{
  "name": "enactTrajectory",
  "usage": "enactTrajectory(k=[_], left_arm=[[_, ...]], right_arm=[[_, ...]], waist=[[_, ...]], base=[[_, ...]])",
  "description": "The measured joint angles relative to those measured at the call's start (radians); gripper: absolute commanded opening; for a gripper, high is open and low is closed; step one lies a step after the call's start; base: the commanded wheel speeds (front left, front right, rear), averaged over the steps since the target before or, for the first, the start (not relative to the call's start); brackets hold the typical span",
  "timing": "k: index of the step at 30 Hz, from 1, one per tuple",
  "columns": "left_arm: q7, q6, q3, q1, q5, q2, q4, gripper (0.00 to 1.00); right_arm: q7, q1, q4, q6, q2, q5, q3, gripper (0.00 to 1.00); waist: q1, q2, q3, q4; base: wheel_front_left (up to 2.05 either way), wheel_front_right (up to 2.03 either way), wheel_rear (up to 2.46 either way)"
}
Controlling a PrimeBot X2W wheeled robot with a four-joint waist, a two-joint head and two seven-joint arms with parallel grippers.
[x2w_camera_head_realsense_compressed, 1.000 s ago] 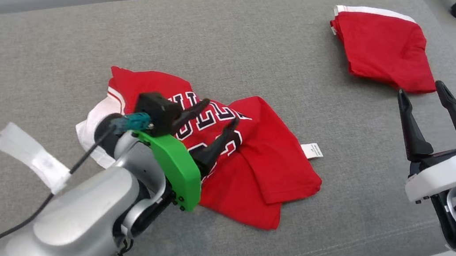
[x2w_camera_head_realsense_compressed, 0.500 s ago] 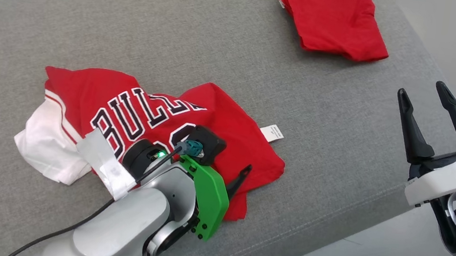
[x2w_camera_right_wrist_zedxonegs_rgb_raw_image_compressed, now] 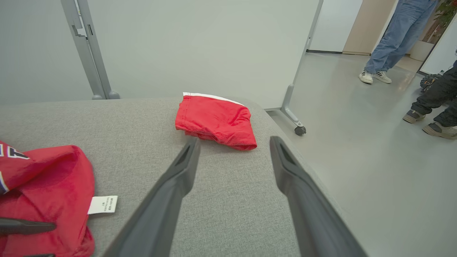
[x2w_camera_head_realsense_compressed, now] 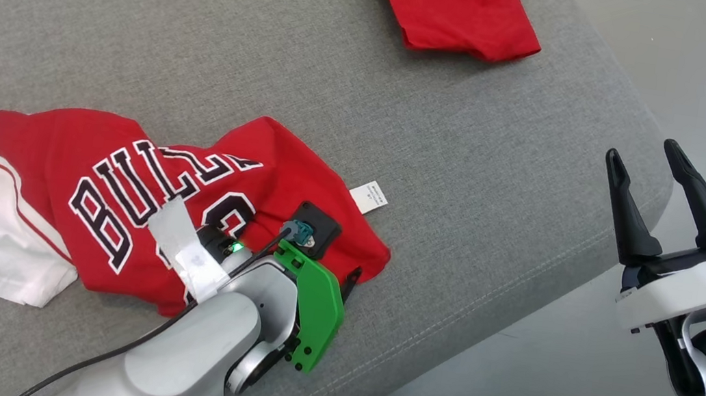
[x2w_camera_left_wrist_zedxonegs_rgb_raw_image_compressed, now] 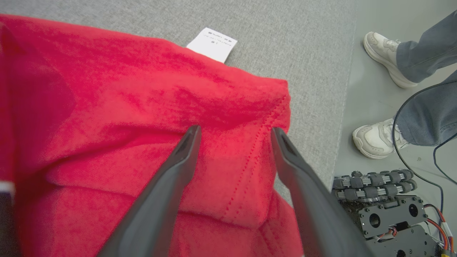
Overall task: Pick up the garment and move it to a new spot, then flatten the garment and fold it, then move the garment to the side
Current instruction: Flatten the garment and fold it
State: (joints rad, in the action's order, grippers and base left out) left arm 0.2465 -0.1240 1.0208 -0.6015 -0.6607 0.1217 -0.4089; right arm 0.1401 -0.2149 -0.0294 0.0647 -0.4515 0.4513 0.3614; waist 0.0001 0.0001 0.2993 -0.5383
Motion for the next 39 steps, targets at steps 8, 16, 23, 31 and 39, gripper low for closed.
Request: enactTrajectory(k=[8,16,23,31,39], left_arm=[[0.021,0.000,0.026,-0.027,0.015,-0.008,-0.044,0.00],[0.044,0.029,0.031,-0.030,-0.035,-0.038,-0.001,0.00],[0.026,0.046,0.004,-0.035,-0.069,-0.043,0.096,0.00],[0.025,0.044,-0.038,0.024,-0.127,-0.024,0.168,0.00],[0.061,0.018,-0.172,0.192,-0.225,0.219,0.264,0.00]], right_arm=[[0.009,0.018,-0.001,0.009,0.001,0.000,-0.007,1.00],[0.011,0.041,0.001,0.017,-0.013,0.008,-0.032,1.00],[0.010,0.041,0.003,0.017,-0.022,0.008,-0.029,1.00],[0.004,0.064,0.004,0.018,-0.048,0.008,-0.033,1.00],[-0.011,0.124,0.003,0.027,-0.067,0.017,-0.059,1.00]], waist=[[0.0000,0.0000,0.013,-0.017],[0.0000,0.0000,0.003,0.030],[0.0000,-0.0001,-0.015,0.095],[0.0000,-0.0001,-0.051,0.208],[0.0000,-0.0001,-0.082,0.298]], base=[[0.00,0.00,0.00],[0.00,0.00,0.00],[0.00,0.00,0.00],[0.00,0.00,0.00],[0.00,0.00,0.00]])
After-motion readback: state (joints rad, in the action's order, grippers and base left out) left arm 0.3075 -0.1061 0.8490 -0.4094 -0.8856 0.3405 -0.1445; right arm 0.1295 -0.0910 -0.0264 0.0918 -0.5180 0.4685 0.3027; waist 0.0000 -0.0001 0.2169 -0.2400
